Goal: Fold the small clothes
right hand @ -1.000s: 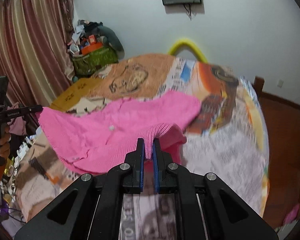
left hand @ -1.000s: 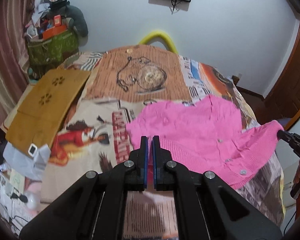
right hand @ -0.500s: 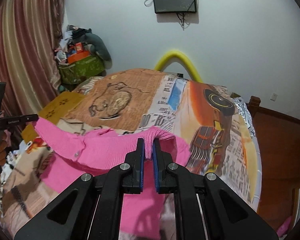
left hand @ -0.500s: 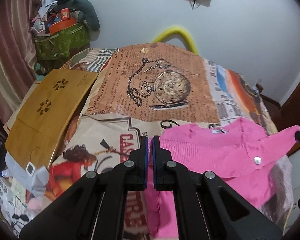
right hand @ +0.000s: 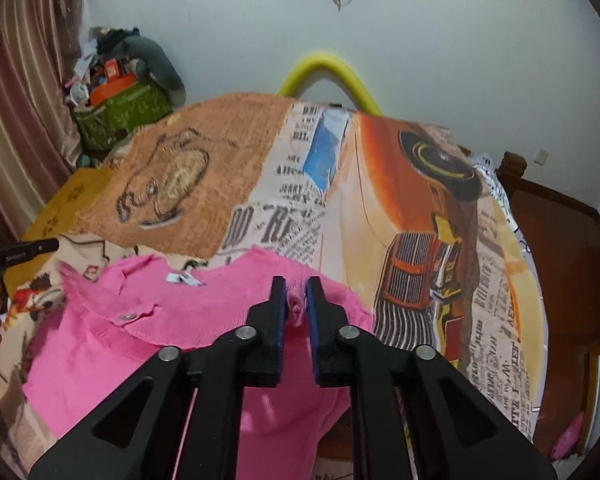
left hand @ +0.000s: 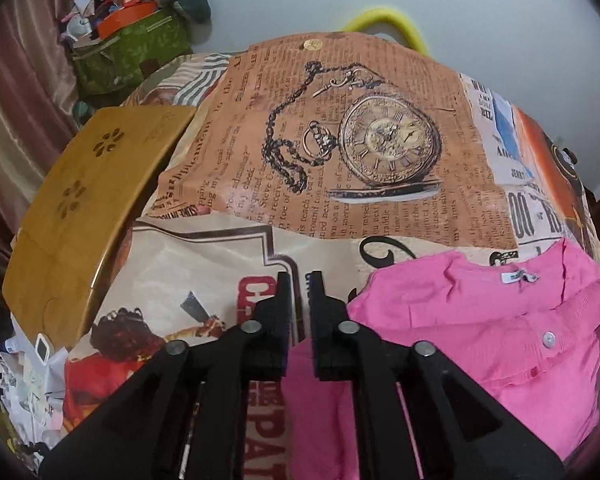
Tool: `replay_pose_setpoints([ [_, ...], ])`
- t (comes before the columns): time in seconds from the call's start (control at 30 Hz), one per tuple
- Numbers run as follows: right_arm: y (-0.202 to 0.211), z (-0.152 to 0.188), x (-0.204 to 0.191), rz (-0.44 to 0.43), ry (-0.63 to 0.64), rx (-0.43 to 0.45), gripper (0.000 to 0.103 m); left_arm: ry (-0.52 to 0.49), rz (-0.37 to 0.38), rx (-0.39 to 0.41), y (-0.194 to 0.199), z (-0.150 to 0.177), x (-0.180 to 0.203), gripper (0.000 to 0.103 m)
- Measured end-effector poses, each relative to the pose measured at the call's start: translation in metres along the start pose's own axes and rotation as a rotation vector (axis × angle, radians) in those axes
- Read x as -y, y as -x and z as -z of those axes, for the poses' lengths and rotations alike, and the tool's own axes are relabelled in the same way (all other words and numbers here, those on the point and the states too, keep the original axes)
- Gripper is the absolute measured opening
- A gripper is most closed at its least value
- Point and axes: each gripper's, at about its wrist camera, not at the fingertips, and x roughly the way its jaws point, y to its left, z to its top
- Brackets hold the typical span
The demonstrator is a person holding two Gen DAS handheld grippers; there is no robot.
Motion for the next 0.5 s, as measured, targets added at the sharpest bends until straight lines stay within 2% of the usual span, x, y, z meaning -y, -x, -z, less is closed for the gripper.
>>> replay_pose_setpoints([
  [0.07,0.004,0.003,0.003,0.003,-0.001,0.015,0.028,-0.005,0.008,-0.006,0.001,0.006,-0.004,0.012],
  [0.13,0.015,0.009,0.005,-0.004,-0.005,0.028,0.034,-0.024,0.016,-0.02,0.005,0.015,-0.007,0.014],
  [0.2,0.026,0.016,0.007,-0.02,0.002,0.037,0.035,-0.053,0.028,-0.026,0.014,0.029,-0.01,0.023],
  [0.27,0.037,0.025,0.008,-0.036,0.001,0.033,0.043,-0.083,0.029,-0.022,0.028,0.047,-0.013,0.042],
  [0.37,0.059,0.049,0.008,-0.05,0.003,0.038,0.048,-0.095,0.063,-0.029,0.044,0.074,-0.018,0.054],
  [0.5,0.071,0.084,0.005,-0.062,0.0,-0.01,0.05,-0.092,0.144,-0.11,0.058,0.115,-0.022,0.055],
])
